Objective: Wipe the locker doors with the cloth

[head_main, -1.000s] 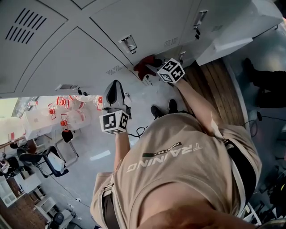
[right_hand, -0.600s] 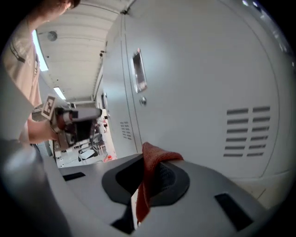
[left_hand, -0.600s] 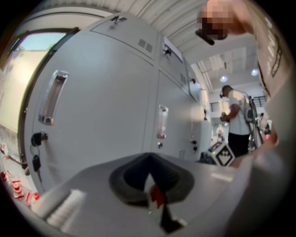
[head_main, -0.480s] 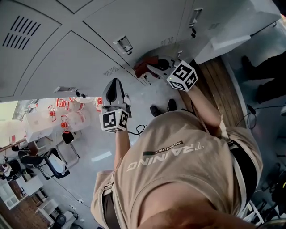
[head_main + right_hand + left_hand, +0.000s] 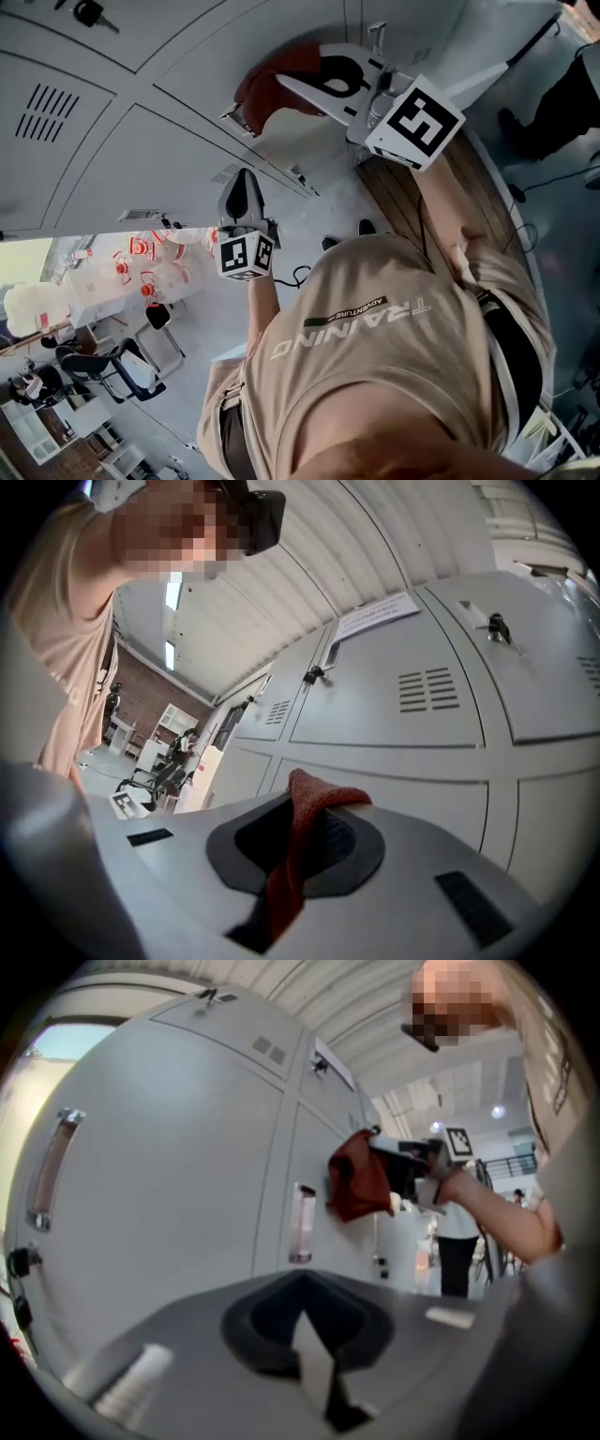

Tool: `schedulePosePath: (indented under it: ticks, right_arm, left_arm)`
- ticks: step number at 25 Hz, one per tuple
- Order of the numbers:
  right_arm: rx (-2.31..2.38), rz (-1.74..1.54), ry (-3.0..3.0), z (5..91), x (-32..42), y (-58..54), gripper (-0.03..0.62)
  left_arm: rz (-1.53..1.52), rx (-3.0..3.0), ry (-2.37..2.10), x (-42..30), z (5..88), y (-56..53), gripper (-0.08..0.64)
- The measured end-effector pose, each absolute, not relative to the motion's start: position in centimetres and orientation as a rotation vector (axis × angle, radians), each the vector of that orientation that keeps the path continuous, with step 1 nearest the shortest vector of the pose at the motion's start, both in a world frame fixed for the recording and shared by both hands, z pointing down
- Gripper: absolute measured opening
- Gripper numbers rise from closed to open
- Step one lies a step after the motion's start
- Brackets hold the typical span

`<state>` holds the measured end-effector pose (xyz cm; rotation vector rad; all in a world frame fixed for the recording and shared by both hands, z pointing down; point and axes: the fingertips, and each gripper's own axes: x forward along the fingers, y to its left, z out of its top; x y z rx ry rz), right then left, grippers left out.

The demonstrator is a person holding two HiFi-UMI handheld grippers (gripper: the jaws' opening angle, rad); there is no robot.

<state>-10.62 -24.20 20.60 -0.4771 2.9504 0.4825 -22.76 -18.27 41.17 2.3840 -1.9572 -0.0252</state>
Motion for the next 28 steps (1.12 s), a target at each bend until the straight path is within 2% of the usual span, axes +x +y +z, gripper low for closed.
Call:
schedulePosePath:
  ticks: [6, 14, 20, 28]
  right_arm:
    - [-0.489, 0.550, 2.851, 14.2, -10.5, -26.4, 0.029]
    - [-0.513, 0.470, 2.870, 14.1, -11.5, -29.5, 0.029]
    - [-0.494, 0.393, 2.954, 18.7, -11.9, -29.7, 0.029]
    - [-0.463, 0.134, 3.055, 28.2, -12.0, -30.2, 0.028]
  left_arm:
    - [-0.024, 2.383, -1.939, -22.0, 41.6, -17.9, 0.005]
    - [-0.039, 2.327, -1.974, -23.3, 42.3, -17.2, 0.005]
    - [-0.032, 2.332, -1.964, -23.1, 42.5, -17.2, 0.005]
    - [-0.005, 2.336, -1.945, -22.3, 42.9, -16.2, 0.005]
